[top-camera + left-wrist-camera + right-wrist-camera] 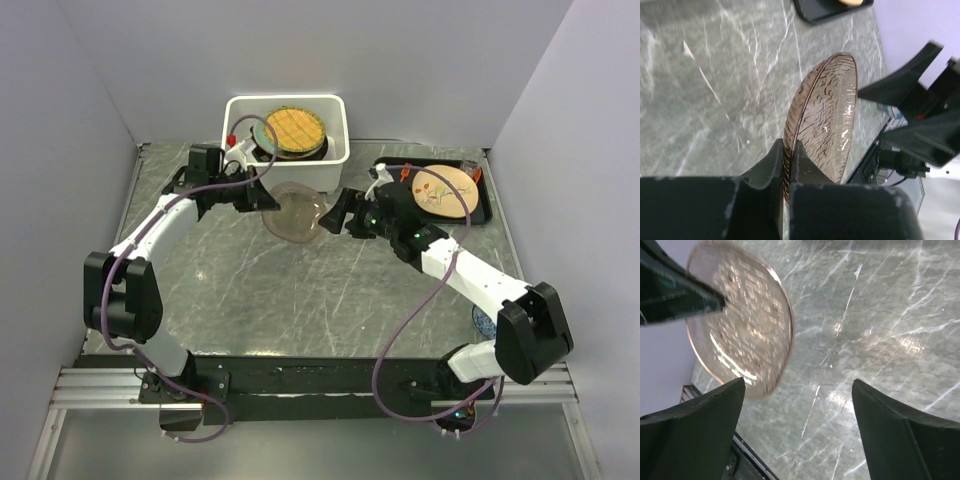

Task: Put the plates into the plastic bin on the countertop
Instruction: Place the plate in the plastic bin.

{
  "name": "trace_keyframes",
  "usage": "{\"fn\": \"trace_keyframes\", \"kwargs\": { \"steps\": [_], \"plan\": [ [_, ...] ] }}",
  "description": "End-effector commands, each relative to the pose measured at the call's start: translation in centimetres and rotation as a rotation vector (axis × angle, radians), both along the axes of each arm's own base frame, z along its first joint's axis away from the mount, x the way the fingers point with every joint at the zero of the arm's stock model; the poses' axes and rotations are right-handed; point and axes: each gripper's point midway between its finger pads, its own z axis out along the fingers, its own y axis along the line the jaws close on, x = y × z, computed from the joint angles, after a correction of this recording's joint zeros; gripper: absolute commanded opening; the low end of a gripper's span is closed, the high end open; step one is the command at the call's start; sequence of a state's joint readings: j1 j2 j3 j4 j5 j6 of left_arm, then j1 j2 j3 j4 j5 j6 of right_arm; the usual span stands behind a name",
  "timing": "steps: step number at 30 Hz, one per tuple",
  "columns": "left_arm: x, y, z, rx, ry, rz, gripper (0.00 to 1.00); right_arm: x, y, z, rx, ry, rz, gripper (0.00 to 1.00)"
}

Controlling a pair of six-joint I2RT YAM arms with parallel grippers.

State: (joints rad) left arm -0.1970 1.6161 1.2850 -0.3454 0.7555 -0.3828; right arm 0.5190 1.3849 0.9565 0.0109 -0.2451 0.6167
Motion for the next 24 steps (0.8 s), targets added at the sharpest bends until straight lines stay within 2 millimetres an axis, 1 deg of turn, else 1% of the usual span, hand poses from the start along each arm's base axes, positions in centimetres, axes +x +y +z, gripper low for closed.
{"fn": "trace_keyframes", "kwargs": {
  "steps": [1,2,3,4,5,6,7,8,9,10,11,12,13,14,15,16,17,21,22,24],
  "plan": [
    [2.5,-0.4,3.0,-0.037,-0.077,0.032,0.01,0.0,-1.0,1.5,0.017,-0.065,-0.042,0.99],
    [3.0,-0.5,3.3,-0.041,-0.089,0.038,0.01,-0.1,-1.2,1.8,0.02,-0.074,-0.045,1.0],
    [3.3,-0.6,3.5,-0.049,-0.089,0.046,0.01,-0.4,-1.3,1.3,0.016,-0.066,-0.047,1.0],
    [3.8,-0.6,4.1,-0.051,-0.104,0.059,0.01,-0.6,-1.5,1.5,0.022,-0.074,-0.051,1.0],
    [4.4,-0.6,4.1,-0.052,-0.106,0.068,0.01,-0.7,-1.7,1.4,0.02,-0.075,-0.058,1.0],
    [4.7,-0.7,4.3,-0.059,-0.105,0.078,0.01,-1.0,-2.0,0.8,0.014,-0.065,-0.063,1.0],
    [5.5,-0.6,5.0,-0.058,-0.123,0.096,0.01,-1.3,-2.1,1.1,0.018,-0.074,-0.064,1.0],
    [6.1,-0.7,4.9,-0.06,-0.12,0.103,0.01,-1.4,-2.4,0.4,0.011,-0.061,-0.076,1.0],
    [6.4,-0.8,5.0,-0.065,-0.113,0.111,0.01,-1.6,-2.6,0.2,0.01,-0.058,-0.078,1.0],
    [7.2,-0.9,5.9,-0.074,-0.13,0.118,0.01,-1.8,-2.7,0.4,0.017,-0.065,-0.079,1.0],
    [8.0,-0.9,5.3,-0.067,-0.121,0.135,0.01,-2.0,-2.7,0.2,0.019,-0.06,-0.081,1.0],
    [8.5,-0.9,5.5,-0.074,-0.112,0.148,0.01,-2.2,-2.8,-0.3,0.014,-0.052,-0.083,1.0],
    [9.3,-1.1,6.7,-0.082,-0.135,0.153,0.01,-2.2,-2.9,-0.3,0.016,-0.052,-0.085,1.0],
    [10.0,-1.1,6.1,-0.079,-0.12,0.163,0.01,-2.4,-3.0,-0.5,0.013,-0.048,-0.086,1.0],
    [10.5,-1.2,6.3,-0.087,-0.116,0.171,0.01,-2.5,-3.2,-0.9,0.007,-0.041,-0.089,1.0],
    [11.2,-1.3,7.4,-0.098,-0.141,0.179,0.01,-2.6,-3.2,-0.9,0.007,-0.043,-0.089,1.0],
    [12.0,-1.4,6.9,-0.098,-0.131,0.19,0.01,-2.6,-3.3,-1.1,0.004,-0.04,-0.093,1.0],
    [14.5,-1.6,8.2,-0.118,-0.143,0.224,0.01,-3.0,-3.6,-1.6,0.0,-0.031,-0.095,1.0],
    [15.4,-1.7,8.7,-0.125,-0.154,0.228,0.01,-3.1,-3.6,-1.8,-0.003,-0.028,-0.097,1.0],
    [16.4,-1.8,9.3,-0.14,-0.158,0.239,0.01,-3.1,-3.7,-2.0,-0.01,-0.025,-0.098,1.0]
  ]
}}
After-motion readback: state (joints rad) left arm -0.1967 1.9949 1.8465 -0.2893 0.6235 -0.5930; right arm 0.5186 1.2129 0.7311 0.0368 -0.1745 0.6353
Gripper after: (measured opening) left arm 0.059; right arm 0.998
